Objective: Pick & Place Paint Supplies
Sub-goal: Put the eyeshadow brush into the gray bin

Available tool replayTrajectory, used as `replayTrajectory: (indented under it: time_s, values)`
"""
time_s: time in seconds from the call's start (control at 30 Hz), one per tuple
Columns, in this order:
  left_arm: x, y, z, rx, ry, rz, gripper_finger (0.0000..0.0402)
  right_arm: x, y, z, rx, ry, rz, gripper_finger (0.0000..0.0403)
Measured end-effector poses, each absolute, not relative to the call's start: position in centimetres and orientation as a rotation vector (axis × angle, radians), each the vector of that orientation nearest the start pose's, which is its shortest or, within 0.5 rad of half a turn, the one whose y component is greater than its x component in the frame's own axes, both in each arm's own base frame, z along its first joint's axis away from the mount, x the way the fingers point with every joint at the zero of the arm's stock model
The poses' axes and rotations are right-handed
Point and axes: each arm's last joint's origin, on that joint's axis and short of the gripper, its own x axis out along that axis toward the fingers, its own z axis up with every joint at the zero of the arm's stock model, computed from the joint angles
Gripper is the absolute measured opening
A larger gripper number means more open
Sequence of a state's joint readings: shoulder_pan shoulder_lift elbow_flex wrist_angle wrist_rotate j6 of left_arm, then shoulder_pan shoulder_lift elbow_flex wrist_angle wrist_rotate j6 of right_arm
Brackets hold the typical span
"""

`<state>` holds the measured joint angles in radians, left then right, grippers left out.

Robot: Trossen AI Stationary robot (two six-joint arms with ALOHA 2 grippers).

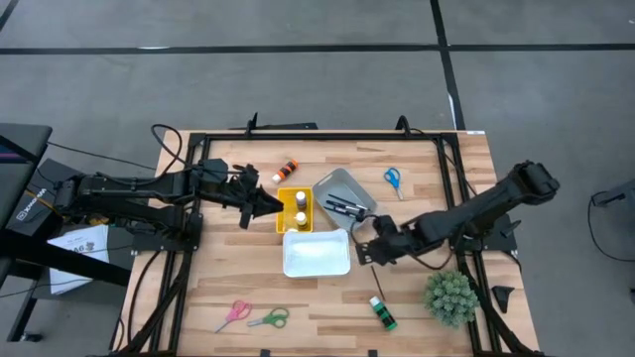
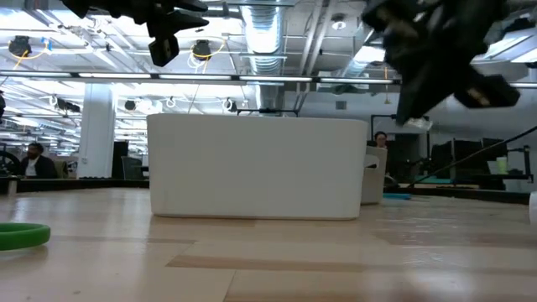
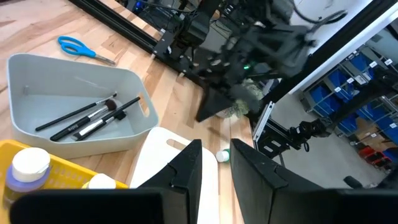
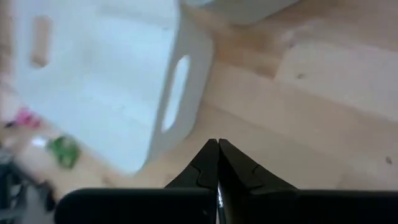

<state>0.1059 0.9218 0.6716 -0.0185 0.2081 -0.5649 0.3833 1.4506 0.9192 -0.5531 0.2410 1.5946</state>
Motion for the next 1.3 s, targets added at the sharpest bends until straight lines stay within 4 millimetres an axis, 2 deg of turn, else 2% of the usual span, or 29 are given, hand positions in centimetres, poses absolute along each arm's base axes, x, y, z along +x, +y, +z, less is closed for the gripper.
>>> replayTrajectory:
  time_s: [0.2,0.5,0.97,1.3]
  values:
    - [20.5,1.6,28.6,-0.603,0.286,-0.022,0.0076,24.5,10.1,23.1,1.119,0.765,-0.622,0.0000]
    - [20.5,1.6,28.6,-0.603,0.285,-0.015,0.0076,23.8,8.8,25.2,1.132,0.640,-0.612,0.0000]
    - [20.5,1.8,28.6,-0.609,0.267,0.048,0.0076,24.1,3.2,27.5,1.030,0.539,-0.579,0.0000]
    - [20.5,1.9,28.6,-0.638,0.256,0.092,0.0076,24.9,-1.6,28.2,0.949,0.514,-0.513,0.0000]
